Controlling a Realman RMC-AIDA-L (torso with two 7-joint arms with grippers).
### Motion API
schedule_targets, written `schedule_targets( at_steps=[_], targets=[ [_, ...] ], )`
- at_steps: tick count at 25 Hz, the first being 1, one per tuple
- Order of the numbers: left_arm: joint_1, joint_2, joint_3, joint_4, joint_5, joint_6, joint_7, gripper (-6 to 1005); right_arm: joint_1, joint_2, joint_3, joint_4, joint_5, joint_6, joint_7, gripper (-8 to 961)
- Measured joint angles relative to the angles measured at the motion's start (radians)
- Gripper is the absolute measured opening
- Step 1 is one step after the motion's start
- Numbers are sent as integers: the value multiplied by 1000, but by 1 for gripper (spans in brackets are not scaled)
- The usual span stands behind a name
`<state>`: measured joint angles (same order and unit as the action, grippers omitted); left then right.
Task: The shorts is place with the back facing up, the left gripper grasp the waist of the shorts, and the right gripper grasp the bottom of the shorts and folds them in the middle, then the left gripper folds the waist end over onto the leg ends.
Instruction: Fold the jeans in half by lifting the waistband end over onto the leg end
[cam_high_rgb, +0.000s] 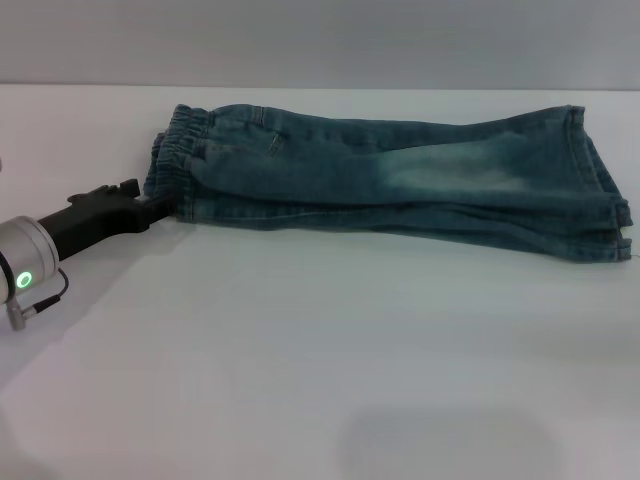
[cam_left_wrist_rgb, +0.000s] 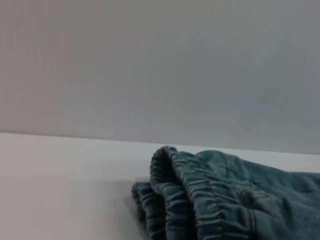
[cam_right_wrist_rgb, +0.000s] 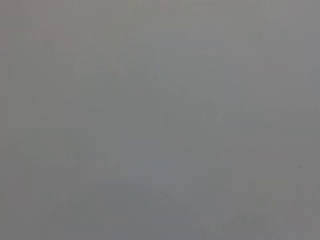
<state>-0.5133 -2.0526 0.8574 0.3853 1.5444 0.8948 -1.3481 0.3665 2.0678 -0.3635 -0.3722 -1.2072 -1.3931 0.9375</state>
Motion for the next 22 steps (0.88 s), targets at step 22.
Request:
schedule_targets(
  at_steps=[22],
  targets=[
    [-34,-9,40,-34,-1,-38,-12,748,6,0,0,7,0,26,-10,651]
  ],
)
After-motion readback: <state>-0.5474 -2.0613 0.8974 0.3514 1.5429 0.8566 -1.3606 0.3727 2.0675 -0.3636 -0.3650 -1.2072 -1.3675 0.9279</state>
